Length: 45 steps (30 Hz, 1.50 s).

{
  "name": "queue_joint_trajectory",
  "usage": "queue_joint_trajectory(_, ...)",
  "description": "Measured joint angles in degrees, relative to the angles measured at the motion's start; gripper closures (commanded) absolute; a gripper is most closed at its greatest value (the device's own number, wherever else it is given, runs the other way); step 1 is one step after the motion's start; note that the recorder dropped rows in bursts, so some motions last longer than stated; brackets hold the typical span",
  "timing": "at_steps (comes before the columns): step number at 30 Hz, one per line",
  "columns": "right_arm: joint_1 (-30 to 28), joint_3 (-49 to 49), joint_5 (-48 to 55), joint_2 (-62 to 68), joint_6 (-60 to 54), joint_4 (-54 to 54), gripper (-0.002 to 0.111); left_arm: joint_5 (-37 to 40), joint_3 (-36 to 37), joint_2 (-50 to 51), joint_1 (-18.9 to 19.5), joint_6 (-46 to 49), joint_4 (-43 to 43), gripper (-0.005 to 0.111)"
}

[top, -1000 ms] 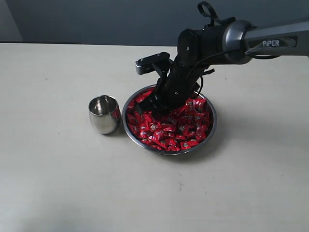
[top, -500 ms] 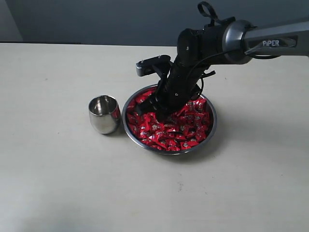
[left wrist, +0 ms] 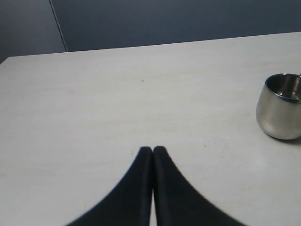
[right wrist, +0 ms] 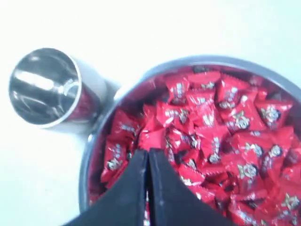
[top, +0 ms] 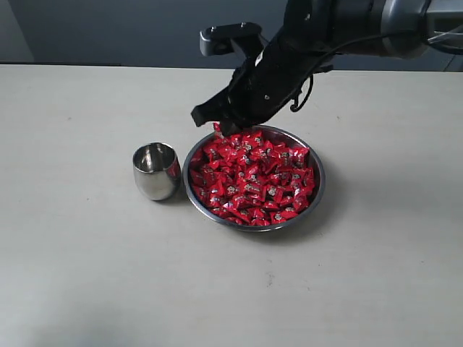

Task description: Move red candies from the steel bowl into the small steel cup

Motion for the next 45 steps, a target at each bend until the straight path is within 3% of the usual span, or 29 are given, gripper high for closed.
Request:
queue_joint_trajectory(8, 3.35, -2.93, -3.68, 2.14, -10.8, 12.23, 0.108, 0.0, 0.0, 0.0, 0.0, 0.0, 0.0, 0.106)
queue_joint_trajectory(20, 6.61, -14.15, 1.53, 13.84, -11.79, 14.18, 0.106, 0.0, 0.0, 0.0, 0.0, 0.0, 0.0, 0.106)
queue_joint_trajectory(27, 6.64, -15.33, 1.9, 15.21, -11.79, 13.27, 0.069, 0.0, 0.0, 0.0, 0.0, 0.0, 0.0, 0.106)
queue_joint_trajectory(31, 6.64, -15.43, 3.56, 14.83, -11.66, 10.89, 0.073, 0.0, 0.0, 0.0, 0.0, 0.0, 0.0, 0.106)
queue_joint_trajectory(38, 4.81, -13.67, 11.52, 5.63, 1.61, -9.8, 0.074, 0.0, 0.0, 0.0, 0.0, 0.0, 0.0, 0.106)
queue_joint_trajectory(45, 3.11, -2.22, 7.65, 4.68, 2.81, -9.19, 0.074, 0.0, 0.0, 0.0, 0.0, 0.0, 0.0, 0.106)
